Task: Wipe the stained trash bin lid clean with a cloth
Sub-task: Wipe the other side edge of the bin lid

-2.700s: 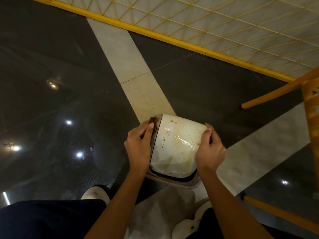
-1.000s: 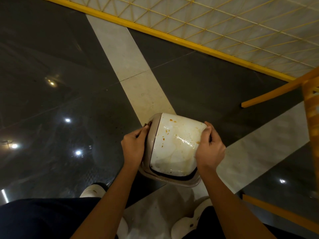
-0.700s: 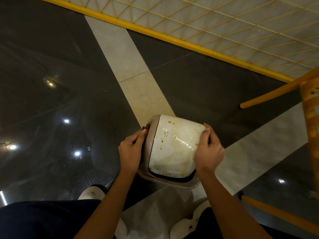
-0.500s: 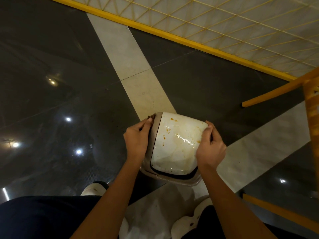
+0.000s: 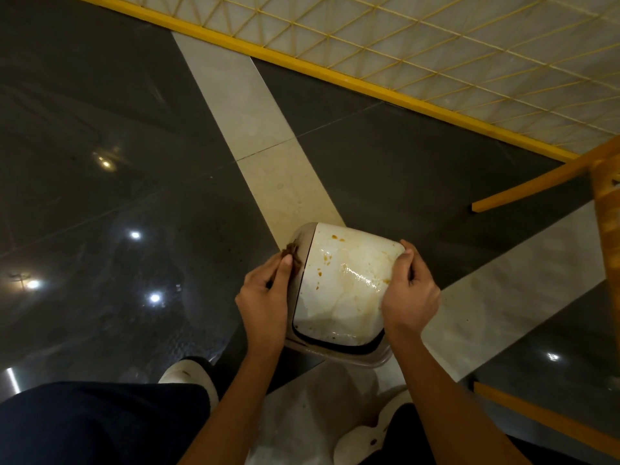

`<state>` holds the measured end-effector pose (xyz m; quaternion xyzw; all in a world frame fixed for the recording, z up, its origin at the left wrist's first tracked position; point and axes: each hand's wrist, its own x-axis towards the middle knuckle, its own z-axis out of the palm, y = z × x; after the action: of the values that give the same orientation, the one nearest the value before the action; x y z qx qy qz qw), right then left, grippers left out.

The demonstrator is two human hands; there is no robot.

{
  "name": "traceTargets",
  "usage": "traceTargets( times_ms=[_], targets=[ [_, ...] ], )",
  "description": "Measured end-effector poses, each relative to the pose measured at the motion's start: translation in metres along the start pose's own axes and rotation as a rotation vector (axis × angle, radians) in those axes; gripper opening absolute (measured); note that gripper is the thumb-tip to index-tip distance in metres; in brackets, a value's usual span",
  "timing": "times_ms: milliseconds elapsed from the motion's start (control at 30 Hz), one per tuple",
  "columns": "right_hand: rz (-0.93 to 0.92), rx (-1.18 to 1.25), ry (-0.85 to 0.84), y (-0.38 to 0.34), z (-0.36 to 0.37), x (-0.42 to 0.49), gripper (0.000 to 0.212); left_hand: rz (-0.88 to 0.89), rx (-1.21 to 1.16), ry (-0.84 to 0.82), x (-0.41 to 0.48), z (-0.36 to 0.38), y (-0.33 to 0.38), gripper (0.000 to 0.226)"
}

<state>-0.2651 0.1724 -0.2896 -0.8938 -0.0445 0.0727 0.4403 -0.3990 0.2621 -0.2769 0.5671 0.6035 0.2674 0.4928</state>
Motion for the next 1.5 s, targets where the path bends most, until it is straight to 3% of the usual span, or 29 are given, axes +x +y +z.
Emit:
traceTargets(
  times_ms=[167,367,533,767,967,1167,1300,1500],
  targets=[
    [-0.011,-0.005,-0.001,0.0,0.0,-0.001,0.041,-0.117,0.019,-0.087,0.024,0.006,0.006,0.021],
    [0.004,-0.007,-0.003,0.0,0.0,0.0,0.044,0.014,0.016,-0.028,0.012,0.007,0.014,0.024],
    [0.033,-0.009,-0.02,0.0,0.0,0.001,0.031,-0.127,0.022,-0.09,0.033,0.014,0.016,0.022],
    [-0.006,0.0,-0.002,-0.002,0.0,-0.001,0.042,0.024,0.025,-0.042,0.013,0.009,0.018,0.024],
    [0.007,-0.007,-0.014,-0.001,0.0,0.001,0.042,-0.091,0.013,-0.094,0.022,0.008,0.014,0.023],
    [0.0,-0.014,-0.003,0.0,0.0,-0.001,0.042,0.018,0.055,0.062,-0.023,-0.001,-0.005,0.024],
    [0.018,-0.011,-0.015,-0.001,0.001,0.0,0.031,-0.079,0.002,0.04,-0.008,0.0,-0.01,0.019],
    [-0.004,0.015,-0.009,-0.002,-0.001,-0.001,0.035,-0.001,0.059,0.065,-0.022,0.002,-0.008,0.026]
  ],
)
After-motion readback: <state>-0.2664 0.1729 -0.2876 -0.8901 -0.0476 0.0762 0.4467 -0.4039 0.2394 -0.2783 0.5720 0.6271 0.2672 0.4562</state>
